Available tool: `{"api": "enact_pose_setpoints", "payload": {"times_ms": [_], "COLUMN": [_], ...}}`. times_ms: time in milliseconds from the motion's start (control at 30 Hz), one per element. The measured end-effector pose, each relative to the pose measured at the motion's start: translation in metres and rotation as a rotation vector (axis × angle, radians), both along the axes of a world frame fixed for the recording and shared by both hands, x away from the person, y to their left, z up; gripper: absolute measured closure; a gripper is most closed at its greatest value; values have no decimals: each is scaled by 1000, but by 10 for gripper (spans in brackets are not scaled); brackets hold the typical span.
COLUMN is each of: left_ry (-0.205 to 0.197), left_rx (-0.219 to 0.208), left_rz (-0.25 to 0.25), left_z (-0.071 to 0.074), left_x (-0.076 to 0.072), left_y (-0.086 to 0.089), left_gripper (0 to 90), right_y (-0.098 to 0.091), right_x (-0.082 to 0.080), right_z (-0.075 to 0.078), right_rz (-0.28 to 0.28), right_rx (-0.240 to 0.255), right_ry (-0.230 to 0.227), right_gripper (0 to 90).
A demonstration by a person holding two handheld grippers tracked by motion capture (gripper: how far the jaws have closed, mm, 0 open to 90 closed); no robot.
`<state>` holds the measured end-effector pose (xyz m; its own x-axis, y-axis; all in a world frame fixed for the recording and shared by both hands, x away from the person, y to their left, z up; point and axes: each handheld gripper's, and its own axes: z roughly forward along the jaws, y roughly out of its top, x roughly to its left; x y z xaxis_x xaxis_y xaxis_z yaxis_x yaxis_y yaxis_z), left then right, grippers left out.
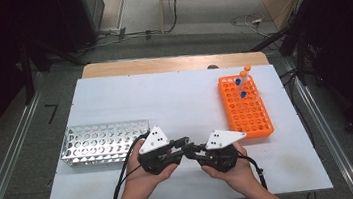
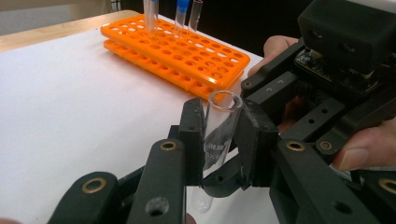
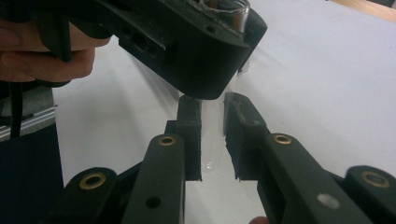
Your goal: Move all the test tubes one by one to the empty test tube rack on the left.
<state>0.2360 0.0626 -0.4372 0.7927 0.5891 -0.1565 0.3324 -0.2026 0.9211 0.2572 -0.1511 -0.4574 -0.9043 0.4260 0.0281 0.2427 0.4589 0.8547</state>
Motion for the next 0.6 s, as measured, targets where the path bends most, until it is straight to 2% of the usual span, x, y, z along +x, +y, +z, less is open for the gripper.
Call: {"api": "enact_pose_setpoints", "payload": {"times_ms": [200,600], "left_ry": [6,3], "left_rx": [-2,0], "left_rz": [-1,20], "left_z": [0,1], "left_x": [0,1], "left_y": [0,1], "left_gripper": [740,772], "right_y": [0,-1], "right_x": [0,1], "right_z": [0,-1], "right_rz": [4,1], "right_rx": [-7,8], "right_ry": [-2,0], "right_gripper": [742,726]}}
